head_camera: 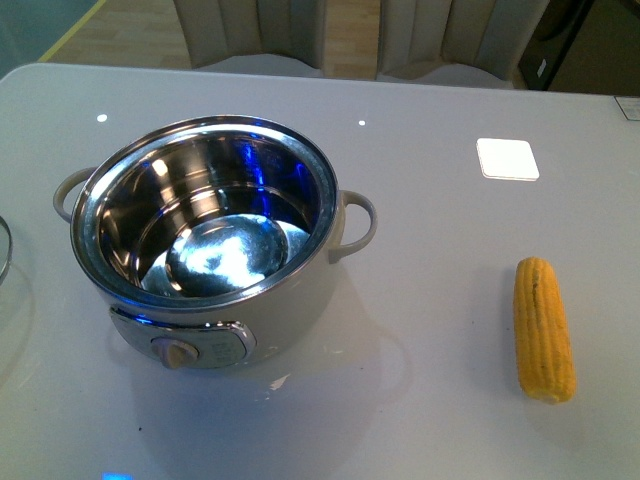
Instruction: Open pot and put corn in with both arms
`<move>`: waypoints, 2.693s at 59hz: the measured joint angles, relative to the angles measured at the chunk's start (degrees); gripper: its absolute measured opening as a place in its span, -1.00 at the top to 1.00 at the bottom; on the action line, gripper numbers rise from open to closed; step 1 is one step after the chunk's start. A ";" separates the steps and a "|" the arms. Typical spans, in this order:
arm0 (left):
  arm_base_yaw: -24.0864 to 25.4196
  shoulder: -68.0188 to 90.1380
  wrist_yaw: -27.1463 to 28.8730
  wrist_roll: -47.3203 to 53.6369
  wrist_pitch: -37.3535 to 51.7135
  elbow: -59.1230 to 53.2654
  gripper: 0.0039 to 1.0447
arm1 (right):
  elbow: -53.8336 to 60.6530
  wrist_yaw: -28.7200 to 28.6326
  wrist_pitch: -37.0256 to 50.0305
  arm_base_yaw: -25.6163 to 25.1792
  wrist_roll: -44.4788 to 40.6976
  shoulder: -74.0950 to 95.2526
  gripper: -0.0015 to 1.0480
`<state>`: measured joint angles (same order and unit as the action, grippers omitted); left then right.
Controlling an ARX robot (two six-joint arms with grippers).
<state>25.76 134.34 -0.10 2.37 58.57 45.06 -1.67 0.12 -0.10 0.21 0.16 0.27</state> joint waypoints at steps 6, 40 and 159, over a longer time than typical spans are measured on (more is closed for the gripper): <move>-0.42 2.10 -0.44 0.00 -0.83 2.78 0.16 | 0.00 -0.02 0.00 0.00 0.02 0.00 -0.83; -0.31 11.50 -3.06 -0.11 0.20 11.50 0.16 | 0.00 0.00 0.00 0.00 0.02 0.00 -0.83; -5.66 -83.43 -19.34 -2.19 -12.90 -40.65 0.41 | 0.00 0.00 0.00 0.00 0.02 0.00 -0.83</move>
<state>20.10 50.92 -19.44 0.19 45.67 4.40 -1.67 0.12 -0.10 0.21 0.19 0.27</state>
